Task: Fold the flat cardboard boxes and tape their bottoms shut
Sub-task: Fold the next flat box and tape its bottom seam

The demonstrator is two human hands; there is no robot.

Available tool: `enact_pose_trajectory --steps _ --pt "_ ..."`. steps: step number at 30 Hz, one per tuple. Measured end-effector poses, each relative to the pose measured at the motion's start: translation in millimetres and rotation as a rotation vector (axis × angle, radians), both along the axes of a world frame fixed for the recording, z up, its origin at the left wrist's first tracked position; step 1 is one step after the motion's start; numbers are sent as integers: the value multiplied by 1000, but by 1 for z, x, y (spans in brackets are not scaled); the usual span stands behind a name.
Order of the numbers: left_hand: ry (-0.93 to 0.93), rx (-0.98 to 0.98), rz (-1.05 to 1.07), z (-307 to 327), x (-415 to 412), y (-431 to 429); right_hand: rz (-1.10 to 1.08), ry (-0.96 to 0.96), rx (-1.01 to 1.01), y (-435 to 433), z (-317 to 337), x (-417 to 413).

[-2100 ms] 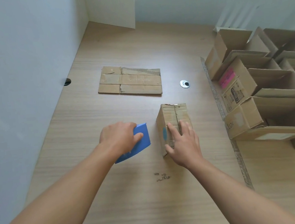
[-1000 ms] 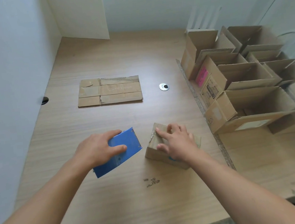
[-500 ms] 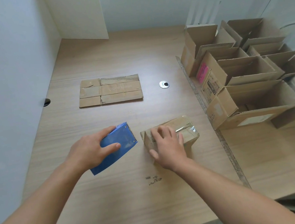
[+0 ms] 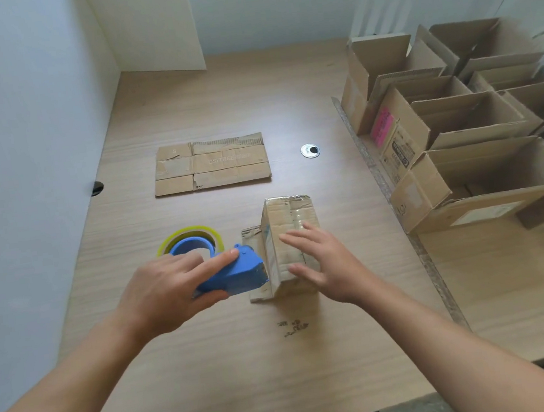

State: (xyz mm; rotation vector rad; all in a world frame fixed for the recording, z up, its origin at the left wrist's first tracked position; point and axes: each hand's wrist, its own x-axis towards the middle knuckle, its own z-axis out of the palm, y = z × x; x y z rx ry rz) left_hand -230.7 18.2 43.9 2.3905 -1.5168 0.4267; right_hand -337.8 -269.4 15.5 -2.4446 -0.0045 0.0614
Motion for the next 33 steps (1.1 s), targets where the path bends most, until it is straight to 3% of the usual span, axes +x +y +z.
enact_pose_trajectory --steps 6,11,17,22,30,33 --pt "10 3 -130 5 -6 -2 -54 74 323 13 17 14" --pt "59 22 -174 10 -8 -7 16 146 354 16 21 23" --pt "109 27 -110 12 -4 -9 -76 102 433 17 25 17" --pt "256 71 -87 15 -5 -12 -185 79 606 17 30 9" --pt "684 -144 113 16 -4 -15 -510 -56 902 4 18 -8" --pt "789 -151 157 12 -1 -4 -532 -32 901 -6 12 -23"
